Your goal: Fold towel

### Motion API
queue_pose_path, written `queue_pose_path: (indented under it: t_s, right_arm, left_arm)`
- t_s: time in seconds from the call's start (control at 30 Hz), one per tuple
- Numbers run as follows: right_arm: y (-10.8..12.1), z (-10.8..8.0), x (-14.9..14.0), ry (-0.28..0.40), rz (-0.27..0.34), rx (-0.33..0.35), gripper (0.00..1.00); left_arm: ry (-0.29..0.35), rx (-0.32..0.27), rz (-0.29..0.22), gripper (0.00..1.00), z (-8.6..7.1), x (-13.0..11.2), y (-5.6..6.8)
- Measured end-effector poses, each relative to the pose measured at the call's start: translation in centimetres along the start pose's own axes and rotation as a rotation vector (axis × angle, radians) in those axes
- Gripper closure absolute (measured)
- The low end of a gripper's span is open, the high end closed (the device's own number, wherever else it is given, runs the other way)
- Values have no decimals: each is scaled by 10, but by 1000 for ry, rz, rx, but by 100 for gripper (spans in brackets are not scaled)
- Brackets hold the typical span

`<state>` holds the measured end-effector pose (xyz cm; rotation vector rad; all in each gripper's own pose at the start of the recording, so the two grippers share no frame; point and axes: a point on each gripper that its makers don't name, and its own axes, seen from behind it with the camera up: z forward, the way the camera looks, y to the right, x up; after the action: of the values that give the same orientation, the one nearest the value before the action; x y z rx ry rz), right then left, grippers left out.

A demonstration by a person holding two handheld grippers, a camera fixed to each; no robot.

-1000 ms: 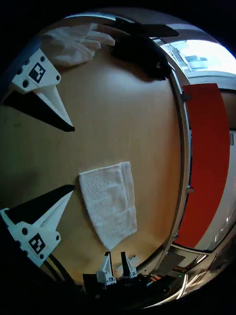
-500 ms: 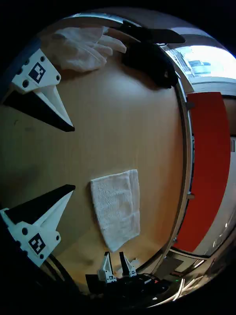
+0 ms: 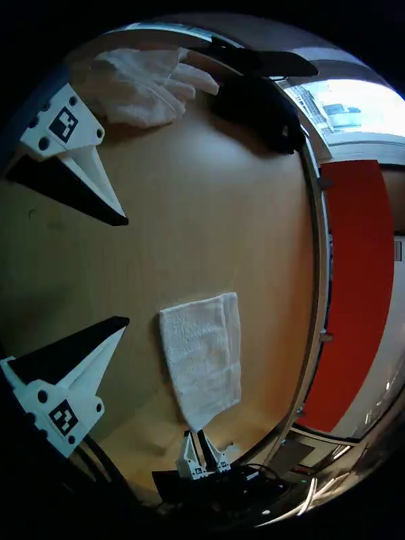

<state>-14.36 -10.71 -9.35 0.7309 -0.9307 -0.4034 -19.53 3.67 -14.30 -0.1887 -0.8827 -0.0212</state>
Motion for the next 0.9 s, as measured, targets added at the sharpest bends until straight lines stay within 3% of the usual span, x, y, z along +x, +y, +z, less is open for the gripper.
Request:
queue_pose_path:
  t_s: [0.2, 0.57, 0.9]
  right_arm:
    - [1, 2, -1, -7, -17, 4, 61]
    - [2, 3, -1, -5, -18, 10, 94]
    - [6, -9, 12, 33, 1, -15, 95]
  left_arm:
    - [-1, -4, 7, 0, 0, 0, 1]
    - [-2, -7, 6, 0, 0, 0, 3]
    - [2, -11, 12, 0, 2, 5, 5]
